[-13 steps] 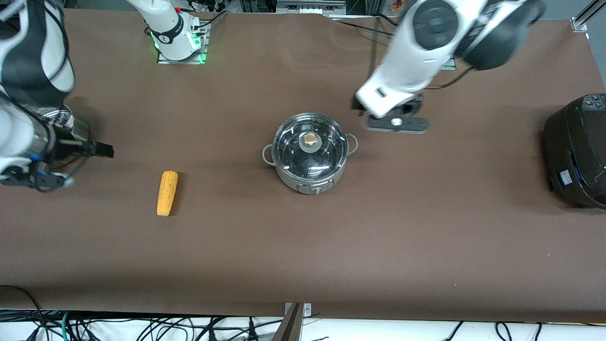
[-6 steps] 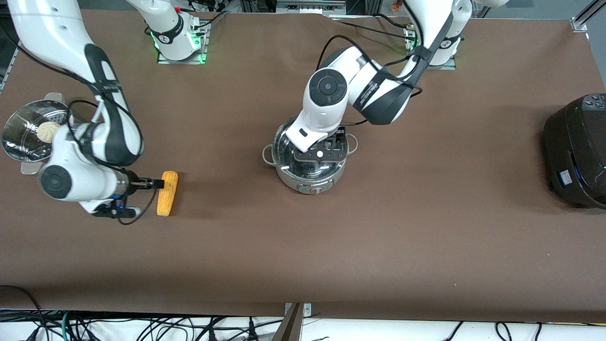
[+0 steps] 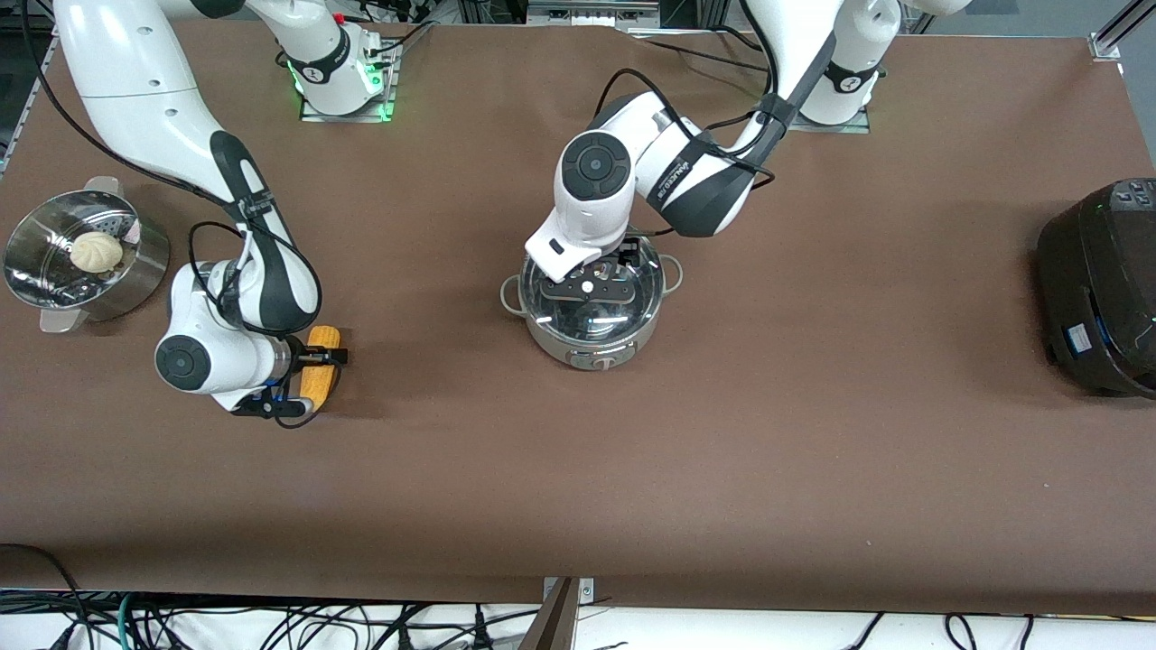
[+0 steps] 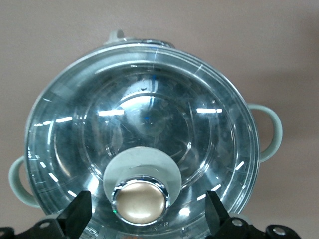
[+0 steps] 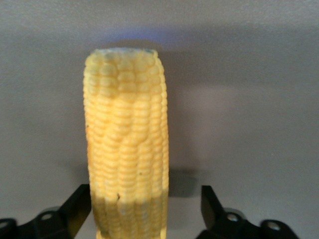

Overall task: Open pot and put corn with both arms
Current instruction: 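Grasp the corn with the right gripper while the left gripper grasps the knob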

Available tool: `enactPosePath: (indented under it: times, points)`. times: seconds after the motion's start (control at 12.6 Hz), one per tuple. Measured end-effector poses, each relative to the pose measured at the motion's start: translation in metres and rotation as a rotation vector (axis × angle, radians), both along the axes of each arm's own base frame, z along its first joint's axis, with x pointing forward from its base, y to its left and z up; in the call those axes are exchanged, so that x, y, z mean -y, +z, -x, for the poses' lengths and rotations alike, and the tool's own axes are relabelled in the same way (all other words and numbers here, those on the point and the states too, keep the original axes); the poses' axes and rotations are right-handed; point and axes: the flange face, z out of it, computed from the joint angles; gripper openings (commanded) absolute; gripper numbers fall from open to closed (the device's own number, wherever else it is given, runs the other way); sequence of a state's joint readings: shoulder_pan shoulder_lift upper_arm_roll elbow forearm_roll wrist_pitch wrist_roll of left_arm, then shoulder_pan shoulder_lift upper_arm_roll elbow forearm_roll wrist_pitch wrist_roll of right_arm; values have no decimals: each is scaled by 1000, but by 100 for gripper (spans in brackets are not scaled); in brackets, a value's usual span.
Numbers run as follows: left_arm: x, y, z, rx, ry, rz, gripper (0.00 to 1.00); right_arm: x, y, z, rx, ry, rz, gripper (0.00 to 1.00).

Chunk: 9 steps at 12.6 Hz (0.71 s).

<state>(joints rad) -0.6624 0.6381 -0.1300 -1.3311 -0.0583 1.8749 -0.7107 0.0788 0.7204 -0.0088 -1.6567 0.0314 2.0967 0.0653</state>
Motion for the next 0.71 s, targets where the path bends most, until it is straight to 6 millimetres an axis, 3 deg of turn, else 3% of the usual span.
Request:
enactPosePath:
  times: [0.08, 0.24, 0.32, 0.4, 0.56, 0.71]
  points:
    - [2, -4, 2, -4, -4, -3, 92, 0, -2, 0, -2, 0, 0, 1]
    - [3, -8, 2, -8, -5, -8, 52, -4, 2, -1, 3, 5, -4, 0]
    - [2, -9, 2, -8, -5, -9, 26, -7, 3, -1, 3, 9, -8, 0]
    - [2, -9, 2, -9, -5, -10, 9, -12, 5, -2, 3, 15, -13, 0]
    - [-1, -11, 1, -13, -7, -27, 2, -18, 20, -4, 11, 21, -23, 0]
    - [-2, -10, 0, -12, -5, -28, 0, -26, 52, -9, 37, 26, -37, 0]
